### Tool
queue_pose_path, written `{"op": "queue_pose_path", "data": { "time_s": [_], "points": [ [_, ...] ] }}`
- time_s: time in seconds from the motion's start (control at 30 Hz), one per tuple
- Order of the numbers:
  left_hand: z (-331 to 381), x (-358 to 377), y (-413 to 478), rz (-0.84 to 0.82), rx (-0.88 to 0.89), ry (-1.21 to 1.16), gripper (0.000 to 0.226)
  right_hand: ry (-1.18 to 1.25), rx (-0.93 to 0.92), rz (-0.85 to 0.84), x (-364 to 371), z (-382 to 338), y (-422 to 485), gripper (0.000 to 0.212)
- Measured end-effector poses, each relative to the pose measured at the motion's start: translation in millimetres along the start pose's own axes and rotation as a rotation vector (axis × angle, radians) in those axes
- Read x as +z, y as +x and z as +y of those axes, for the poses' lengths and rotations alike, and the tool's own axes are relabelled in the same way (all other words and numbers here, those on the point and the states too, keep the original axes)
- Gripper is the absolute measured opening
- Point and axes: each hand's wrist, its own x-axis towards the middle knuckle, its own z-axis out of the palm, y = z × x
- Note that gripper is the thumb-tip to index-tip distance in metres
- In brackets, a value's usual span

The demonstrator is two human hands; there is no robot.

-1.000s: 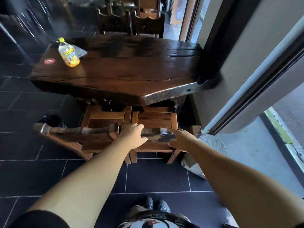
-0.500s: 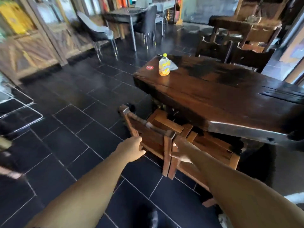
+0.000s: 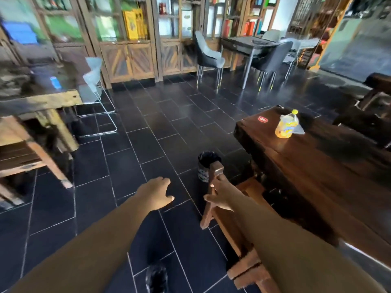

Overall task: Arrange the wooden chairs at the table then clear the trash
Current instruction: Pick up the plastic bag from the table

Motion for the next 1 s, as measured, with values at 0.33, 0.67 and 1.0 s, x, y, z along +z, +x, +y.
{"op": "queue_pose_path", "data": {
  "time_s": [0.33,0.67,1.0],
  "points": [
    [-94.8,-68.2,158.2,0.011,0.002,-0.052,0.063,0.039,0.045,-0.053,-51.4,-58.8,177.3,0.068],
    [-122.8,-123.3,309.2,-0.021,0.046,-0.019,0.065,0.099,0.055,-0.026,-108.4,-62.6,321.9,0.067],
    [-108.7,-182.6,542.2,-0.012,0.067,0.015,0.065,0.15,0.079,0.013,-207.1,0.8,525.6,0.07]
  ]
}}
